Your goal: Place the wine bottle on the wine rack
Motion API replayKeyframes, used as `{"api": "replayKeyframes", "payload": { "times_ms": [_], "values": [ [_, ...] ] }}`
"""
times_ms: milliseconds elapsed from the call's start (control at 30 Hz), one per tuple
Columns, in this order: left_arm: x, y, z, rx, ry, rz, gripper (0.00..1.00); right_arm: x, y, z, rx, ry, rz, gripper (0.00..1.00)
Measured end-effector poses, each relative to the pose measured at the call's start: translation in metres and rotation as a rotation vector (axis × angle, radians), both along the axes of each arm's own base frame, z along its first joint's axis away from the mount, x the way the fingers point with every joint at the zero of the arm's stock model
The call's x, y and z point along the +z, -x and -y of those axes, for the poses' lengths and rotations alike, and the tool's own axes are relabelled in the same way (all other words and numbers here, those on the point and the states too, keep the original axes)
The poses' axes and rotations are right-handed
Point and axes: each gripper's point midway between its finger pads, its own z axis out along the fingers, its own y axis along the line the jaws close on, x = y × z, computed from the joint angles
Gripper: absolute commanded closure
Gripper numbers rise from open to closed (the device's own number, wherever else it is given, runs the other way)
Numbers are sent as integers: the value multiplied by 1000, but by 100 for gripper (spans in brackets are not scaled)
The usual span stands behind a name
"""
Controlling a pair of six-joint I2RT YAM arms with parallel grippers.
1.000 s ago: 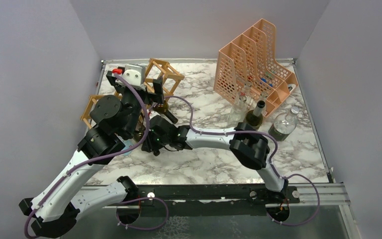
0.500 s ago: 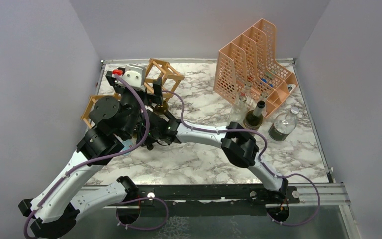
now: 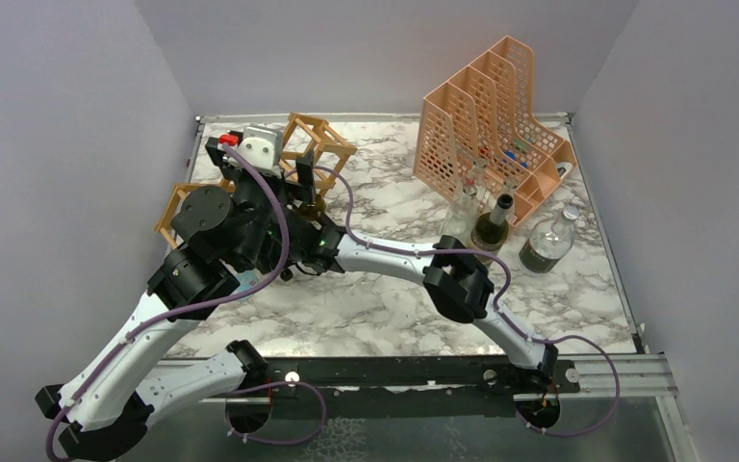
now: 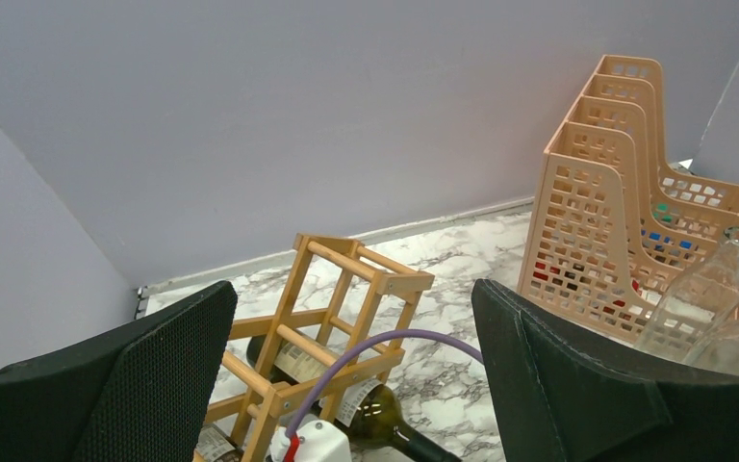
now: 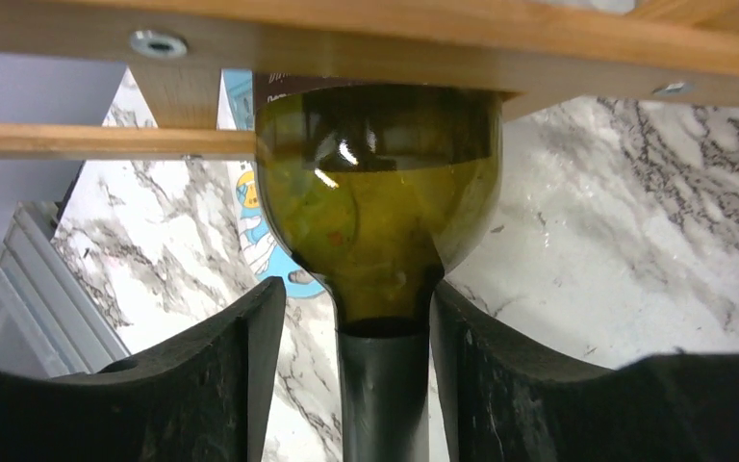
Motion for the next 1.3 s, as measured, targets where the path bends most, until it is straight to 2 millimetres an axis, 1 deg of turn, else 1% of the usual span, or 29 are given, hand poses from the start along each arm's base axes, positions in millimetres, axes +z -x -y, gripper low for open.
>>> {"api": "replayKeyframes", "payload": {
  "times_ms": [33,100,133,233,267,367,500,600,633,733,767,867,967,1067,1167,1300],
  "values": [
    [0,0,0,0,0,0,1,2,-1,-1,-2,-6,8,41],
    [0,0,0,0,1,1,1,4,-4,-3,-6,-16,19,45],
    [0,0,0,-1,1,1,1,5,-5,-3,-8,-21,25,48],
    [0,0,0,-1,1,1,1,6,-11,-3,-22,-30,42,62],
    [0,0,0,-1,1,1,1,5,-13,-3,-30,-29,46,64],
    [0,0,0,-2,1,1,1,6,-17,-2,-47,-30,58,67],
    [0,0,0,-2,1,1,1,8,-21,-1,-65,-35,72,67],
    [0,0,0,-2,1,0,1,4,-22,-1,-68,-35,77,65],
    [0,0,0,-2,0,0,1,3,-23,0,-68,-40,79,61],
    [0,0,0,-2,0,0,1,2,-23,2,-66,-50,86,43],
    [0,0,0,-2,0,0,1,2,-22,4,-64,-47,86,40],
    [1,1,0,-2,1,1,1,3,-19,10,-63,-39,85,36],
    [2,1,-1,-2,1,2,1,10,-18,12,-56,-45,90,35],
    [7,3,-1,-7,13,6,1,24,-14,16,-45,-58,97,35],
    [16,7,-1,-27,35,14,1,48,-8,24,-31,-92,106,34],
    [29,14,1,-66,76,31,1,84,3,43,-11,-139,133,34]
  ]
}}
